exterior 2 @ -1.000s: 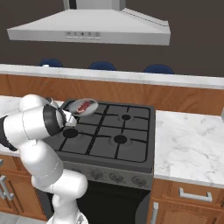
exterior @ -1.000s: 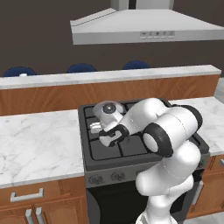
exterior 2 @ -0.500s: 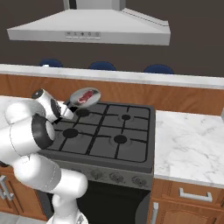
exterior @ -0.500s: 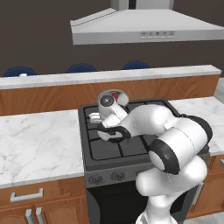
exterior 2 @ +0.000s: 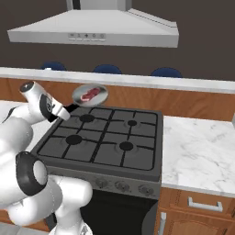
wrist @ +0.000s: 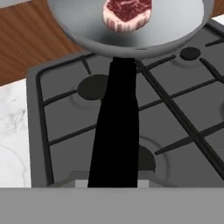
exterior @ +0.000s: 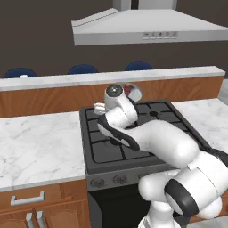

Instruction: Pick up the pan with the steak in it and place it on the dining table. Then place the steak on the plate.

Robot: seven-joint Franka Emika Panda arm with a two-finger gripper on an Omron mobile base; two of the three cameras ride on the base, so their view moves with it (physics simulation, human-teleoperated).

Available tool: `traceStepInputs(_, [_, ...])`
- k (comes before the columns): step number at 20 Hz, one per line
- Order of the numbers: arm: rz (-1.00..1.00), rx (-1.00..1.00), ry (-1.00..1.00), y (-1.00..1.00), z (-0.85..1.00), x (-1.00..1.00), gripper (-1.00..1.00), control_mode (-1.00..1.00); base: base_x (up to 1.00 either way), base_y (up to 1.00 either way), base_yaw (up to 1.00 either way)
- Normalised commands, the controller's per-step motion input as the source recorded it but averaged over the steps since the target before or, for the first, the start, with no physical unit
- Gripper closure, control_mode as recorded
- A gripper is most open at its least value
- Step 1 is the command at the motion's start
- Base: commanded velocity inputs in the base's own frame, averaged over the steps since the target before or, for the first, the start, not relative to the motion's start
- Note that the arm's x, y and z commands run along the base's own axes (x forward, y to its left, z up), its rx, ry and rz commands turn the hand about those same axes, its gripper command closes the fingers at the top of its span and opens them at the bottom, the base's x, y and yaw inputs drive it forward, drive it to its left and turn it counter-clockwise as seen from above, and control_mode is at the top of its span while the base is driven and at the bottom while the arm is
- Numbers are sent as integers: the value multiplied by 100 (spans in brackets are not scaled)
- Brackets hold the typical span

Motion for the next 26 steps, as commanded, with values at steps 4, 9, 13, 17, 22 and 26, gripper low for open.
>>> traceStepInputs(4, [-11, 14, 4, -27, 73, -79, 100, -100, 0, 0, 0])
traceStepInputs(9, [-9, 13, 3, -29, 67, -95, 100, -100, 0, 0, 0])
traceStepInputs(13, [-7, 10, 1, -29, 62, -100, 100, -100, 0, 0, 0])
traceStepInputs(17, [-4, 5, 2, -26, 56, -100, 100, -100, 0, 0, 0])
traceStepInputs(22, [-1, 1, 10, -19, 43, -100, 100, -100, 0, 0, 0])
traceStepInputs(26, [0, 0, 14, -13, 22, -100, 100, -100, 0, 0, 0])
